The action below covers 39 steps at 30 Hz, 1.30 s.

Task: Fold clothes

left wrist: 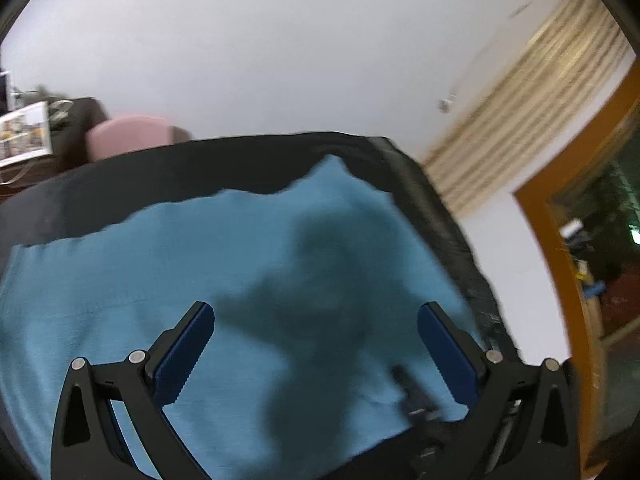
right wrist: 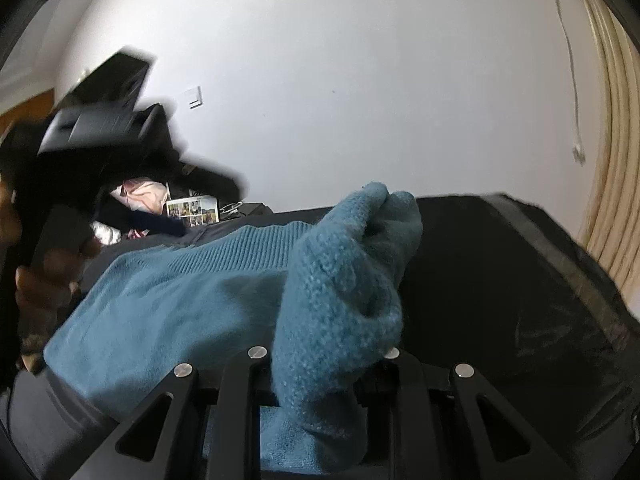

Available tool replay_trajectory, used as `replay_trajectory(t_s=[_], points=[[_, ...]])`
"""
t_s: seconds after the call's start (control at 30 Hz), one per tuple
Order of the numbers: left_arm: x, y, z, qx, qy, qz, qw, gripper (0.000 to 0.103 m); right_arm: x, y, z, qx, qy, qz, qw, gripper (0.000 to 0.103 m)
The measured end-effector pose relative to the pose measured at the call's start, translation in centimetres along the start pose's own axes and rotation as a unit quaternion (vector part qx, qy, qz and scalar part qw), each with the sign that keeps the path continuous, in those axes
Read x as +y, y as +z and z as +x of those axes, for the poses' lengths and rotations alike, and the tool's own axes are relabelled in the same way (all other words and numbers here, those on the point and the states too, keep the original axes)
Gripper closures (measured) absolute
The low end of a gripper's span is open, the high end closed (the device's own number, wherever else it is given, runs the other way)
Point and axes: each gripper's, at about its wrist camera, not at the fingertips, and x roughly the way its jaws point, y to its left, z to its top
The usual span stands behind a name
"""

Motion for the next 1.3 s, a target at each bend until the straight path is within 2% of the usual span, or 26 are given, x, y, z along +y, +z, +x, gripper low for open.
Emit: replay_trajectory(t_s=[0.27,0.6,0.63,0.7,0.73,0.77,0.93,1.2,1.3], points=[[-2.9,0.6,1.2,0.031,-0.022,0.039,0.9985,0.001,3.5,-0.7,-1.1,-0.028,-0.009,-0.079,0.996,0.081],[-3.6,0.7,3.9,0.078,0.042,0.067,0.9939,0.001,7.3,-1.9,-2.4,-0.057,-0.009,-0.161,0.985,0.081],[-3.4,0.7,4.0,0.080,0.045,0.067,0.9935,0.005,7.6,-2.0,-2.5,-0.059,-0.008,-0.168,0.984,0.081],[-3.1,0.5,4.1,0.084,0.051,0.068,0.9928,0.033,8.1,-2.3,-2.7,-0.064,-0.010,-0.179,0.982,0.081],[-2.8,0.5,4.1,0.085,0.051,0.065,0.9929,0.056,8.3,-2.3,-2.8,-0.065,-0.009,-0.181,0.981,0.081],[-2.5,0.4,4.1,0.086,0.050,0.062,0.9931,0.066,8.4,-2.4,-2.9,-0.067,-0.009,-0.184,0.981,0.081],[-1.8,0.3,1.9,0.062,0.039,0.055,0.9958,0.078,8.6,-2.5,-3.5,-0.081,-0.004,-0.182,0.980,0.081],[-0.1,0.6,-3.1,0.018,0.041,0.042,0.9981,0.079,10.5,-1.5,-5.5,-0.108,-0.007,-0.193,0.975,0.081],[1.1,0.4,-5.6,-0.001,0.041,0.043,0.9983,0.079,12.7,-1.2,-5.4,-0.106,0.001,-0.203,0.973,0.081]])
